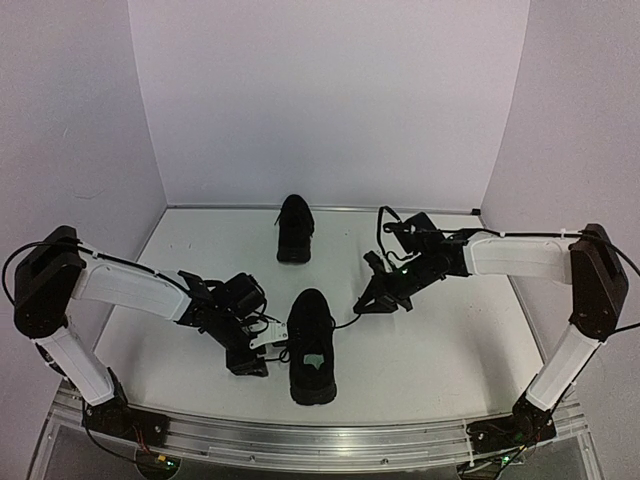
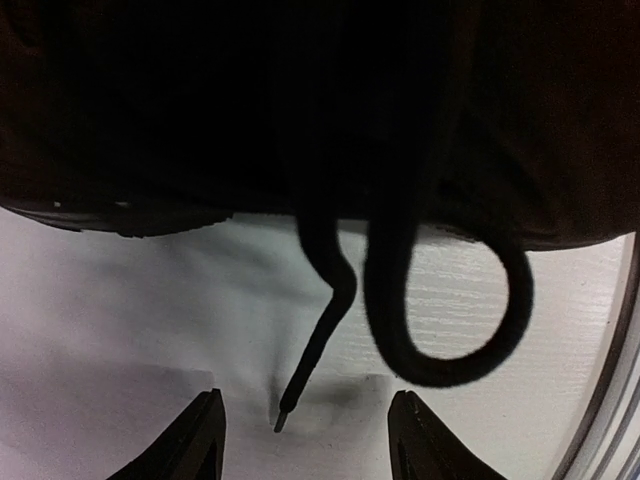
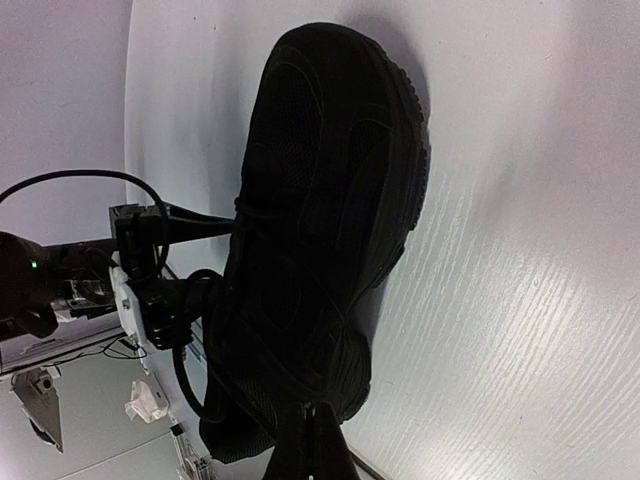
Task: Tie the shoes
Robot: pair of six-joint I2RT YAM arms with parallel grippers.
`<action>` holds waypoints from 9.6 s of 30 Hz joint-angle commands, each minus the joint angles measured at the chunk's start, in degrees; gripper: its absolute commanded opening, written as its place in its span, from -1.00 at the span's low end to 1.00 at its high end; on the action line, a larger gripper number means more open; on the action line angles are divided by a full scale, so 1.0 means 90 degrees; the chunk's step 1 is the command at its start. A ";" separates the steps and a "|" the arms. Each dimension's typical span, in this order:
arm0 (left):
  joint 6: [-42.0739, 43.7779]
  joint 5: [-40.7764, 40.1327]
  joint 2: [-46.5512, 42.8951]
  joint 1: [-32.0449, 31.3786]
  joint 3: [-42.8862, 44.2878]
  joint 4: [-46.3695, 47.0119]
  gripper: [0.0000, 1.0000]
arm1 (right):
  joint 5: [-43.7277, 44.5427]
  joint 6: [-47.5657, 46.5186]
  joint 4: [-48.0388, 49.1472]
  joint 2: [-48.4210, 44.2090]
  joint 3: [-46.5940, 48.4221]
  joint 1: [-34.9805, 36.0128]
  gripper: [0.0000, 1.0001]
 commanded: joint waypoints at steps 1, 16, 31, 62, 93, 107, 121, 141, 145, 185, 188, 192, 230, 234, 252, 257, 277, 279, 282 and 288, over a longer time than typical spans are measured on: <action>0.0380 -0.0233 0.0311 -0.0044 0.0376 0.0212 0.09 | 0.0000 -0.0098 -0.0072 -0.0111 0.0225 -0.0050 -1.00; -0.1135 -0.0545 -0.1025 -0.0032 0.0220 -0.0246 -1.00 | 0.0299 -0.0139 -0.0287 -0.0424 0.0231 -0.0314 -1.00; -0.4865 -0.2601 -0.3824 0.0051 0.0241 -0.0889 -1.00 | 0.2024 0.0033 -0.1214 -0.1807 -0.0073 -0.0763 -1.00; -0.9771 -0.2918 -0.5327 0.0928 -0.1405 -0.3408 -1.00 | 0.5308 0.1899 -0.3545 -0.2341 -0.1251 -0.0825 -1.00; -1.0353 -0.2733 -0.4402 0.2670 -0.1617 -0.4002 -1.00 | 0.6043 0.1831 -0.3546 -0.2568 -0.1718 -0.1964 -1.00; -0.7798 -0.0865 -0.3031 0.2862 -0.0733 -0.1840 -1.00 | 0.3448 0.0198 -0.1658 -0.2287 -0.1782 -0.2029 -1.00; -0.7018 -0.1224 -0.3520 0.2862 0.0041 -0.1963 0.88 | 0.2714 -0.0527 -0.1664 -0.2603 -0.1033 -0.2027 0.96; -0.3354 -0.2828 -0.2721 0.2862 0.2955 -0.1165 0.99 | 0.2014 -0.2308 -0.0202 -0.1409 0.2494 -0.1678 0.96; -0.2716 -0.0596 -0.2529 0.2849 0.2717 -0.1314 0.99 | 0.1425 -0.2715 0.0069 -0.1012 0.3013 -0.1691 0.96; 0.0981 0.0445 0.0881 0.0674 0.1553 -0.0054 -0.16 | -0.0287 -0.2667 -0.0101 -0.0955 0.1266 -0.1772 0.96; 0.1049 0.0493 0.0900 0.0672 0.1489 0.0114 -0.28 | -0.0251 -0.2692 -0.0142 -0.0974 0.1243 -0.1781 0.97; 0.1119 0.0558 0.0921 0.0665 0.1417 0.0233 -0.45 | -0.0206 -0.2735 -0.0224 -0.0975 0.1249 -0.1796 0.96; -0.1427 0.0942 -0.0621 -0.0263 0.1679 0.1758 -1.00 | 0.1626 -0.3261 -0.2748 -0.0658 0.0831 -0.1834 0.63; -0.1485 0.0907 -0.0710 -0.0264 0.1583 0.1736 -1.00 | 0.1019 -0.3489 -0.2714 -0.0668 0.0873 -0.1831 0.48; -0.1753 0.0637 -0.0921 -0.0262 0.1241 0.1759 -1.00 | 0.2377 -0.3713 -0.2984 -0.0091 0.0520 -0.1431 0.18; -0.1719 0.0658 -0.0804 -0.0263 0.1334 0.1731 -1.00 | 0.2810 -0.3578 -0.3031 0.0412 0.0601 -0.0584 0.21; -0.1487 0.0682 -0.0826 -0.0266 0.1425 0.1563 -1.00 | 0.3920 -0.3123 -0.3173 0.1373 0.0358 0.0104 0.24; -0.1469 0.0698 -0.0834 -0.0264 0.1422 0.1541 -1.00 | 0.3972 -0.3105 -0.3175 0.1467 0.0323 0.0129 0.22; -0.1463 0.0691 -0.0882 -0.0263 0.1385 0.1542 -1.00 | 0.3996 -0.3103 -0.3170 0.1606 0.0304 0.0175 0.16; -0.1428 0.0667 -0.0959 -0.0263 0.1281 0.1560 -1.00 | 0.4118 -0.3069 -0.3088 0.1922 0.0298 0.0252 -0.46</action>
